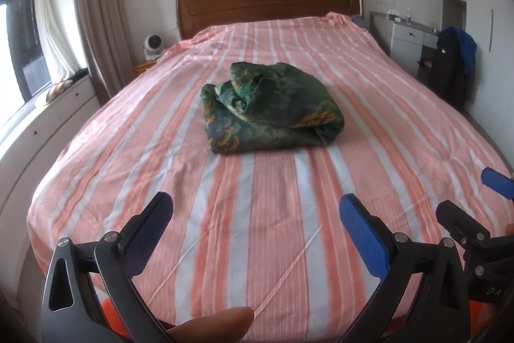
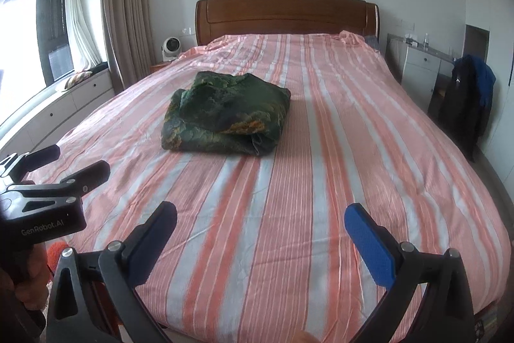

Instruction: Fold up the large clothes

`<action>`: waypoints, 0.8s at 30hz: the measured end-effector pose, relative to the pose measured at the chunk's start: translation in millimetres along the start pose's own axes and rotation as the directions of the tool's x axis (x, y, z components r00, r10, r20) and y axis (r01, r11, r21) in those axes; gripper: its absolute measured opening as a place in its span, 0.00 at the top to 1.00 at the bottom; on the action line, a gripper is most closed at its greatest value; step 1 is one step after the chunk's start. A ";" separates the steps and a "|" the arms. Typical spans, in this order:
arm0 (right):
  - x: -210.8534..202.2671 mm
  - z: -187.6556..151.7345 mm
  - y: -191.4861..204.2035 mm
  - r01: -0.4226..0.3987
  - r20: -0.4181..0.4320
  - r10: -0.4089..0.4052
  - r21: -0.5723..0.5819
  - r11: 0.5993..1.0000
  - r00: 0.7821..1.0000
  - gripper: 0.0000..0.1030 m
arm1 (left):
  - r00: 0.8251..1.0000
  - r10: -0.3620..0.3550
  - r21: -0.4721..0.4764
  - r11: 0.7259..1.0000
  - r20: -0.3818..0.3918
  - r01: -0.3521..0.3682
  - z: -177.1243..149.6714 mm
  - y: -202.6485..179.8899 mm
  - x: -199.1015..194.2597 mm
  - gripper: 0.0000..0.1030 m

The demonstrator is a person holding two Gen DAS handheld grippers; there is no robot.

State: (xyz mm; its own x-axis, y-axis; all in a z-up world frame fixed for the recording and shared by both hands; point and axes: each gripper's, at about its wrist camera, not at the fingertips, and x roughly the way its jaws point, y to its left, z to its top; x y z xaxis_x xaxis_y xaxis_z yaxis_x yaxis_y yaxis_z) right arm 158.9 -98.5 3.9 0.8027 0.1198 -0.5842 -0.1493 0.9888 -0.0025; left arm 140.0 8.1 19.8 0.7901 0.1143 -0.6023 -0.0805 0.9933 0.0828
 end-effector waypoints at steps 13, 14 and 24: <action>-11.9 5.3 13.4 -0.048 -0.020 0.048 -0.016 0.999 0.999 0.00 | 1.000 0.027 0.032 0.999 -0.015 -0.026 4.3 -3.7 -5.8 0.00; -12.5 5.0 14.7 -0.042 -0.017 0.042 -0.022 0.999 0.999 0.00 | 1.000 0.029 0.030 0.999 -0.013 -0.028 4.0 -2.2 -6.4 0.00; -16.3 6.7 19.3 -0.051 -0.020 0.051 -0.023 0.998 0.999 0.00 | 1.000 0.030 0.026 0.999 -0.006 -0.030 5.7 3.8 -14.2 0.00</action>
State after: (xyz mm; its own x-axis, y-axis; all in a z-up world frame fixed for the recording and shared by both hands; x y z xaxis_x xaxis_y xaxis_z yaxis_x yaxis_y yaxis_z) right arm 146.8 -80.8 18.9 0.7826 0.1677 -0.5995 -0.2034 0.9791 0.0084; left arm 132.0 10.2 33.2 0.7838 0.1442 -0.6040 -0.0883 0.9887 0.1215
